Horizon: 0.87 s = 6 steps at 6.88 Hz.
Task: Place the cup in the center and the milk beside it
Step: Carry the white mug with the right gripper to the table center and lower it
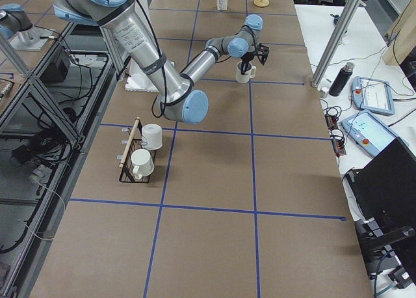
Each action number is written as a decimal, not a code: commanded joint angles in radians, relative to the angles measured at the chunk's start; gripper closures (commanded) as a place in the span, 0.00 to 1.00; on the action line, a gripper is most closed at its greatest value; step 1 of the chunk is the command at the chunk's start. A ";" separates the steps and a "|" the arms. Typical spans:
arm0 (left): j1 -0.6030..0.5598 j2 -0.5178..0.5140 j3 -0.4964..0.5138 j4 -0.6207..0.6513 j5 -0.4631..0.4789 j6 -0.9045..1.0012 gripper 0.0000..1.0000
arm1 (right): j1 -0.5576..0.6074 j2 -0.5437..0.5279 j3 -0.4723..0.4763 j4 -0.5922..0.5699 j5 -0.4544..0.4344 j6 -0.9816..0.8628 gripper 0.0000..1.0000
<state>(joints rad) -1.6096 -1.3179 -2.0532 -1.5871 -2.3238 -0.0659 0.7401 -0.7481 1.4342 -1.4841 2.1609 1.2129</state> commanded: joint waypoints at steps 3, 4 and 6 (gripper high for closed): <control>-0.001 0.005 -0.002 -0.004 0.001 0.002 0.02 | -0.016 0.072 -0.144 0.048 -0.010 -0.110 1.00; -0.001 0.005 0.001 -0.004 0.001 0.002 0.02 | -0.016 0.073 -0.150 0.048 -0.009 -0.108 1.00; -0.001 0.008 0.007 -0.004 0.001 0.011 0.02 | -0.016 0.079 -0.150 0.047 -0.009 -0.107 0.01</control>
<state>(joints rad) -1.6107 -1.3121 -2.0499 -1.5907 -2.3225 -0.0623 0.7241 -0.6738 1.2843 -1.4362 2.1520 1.1045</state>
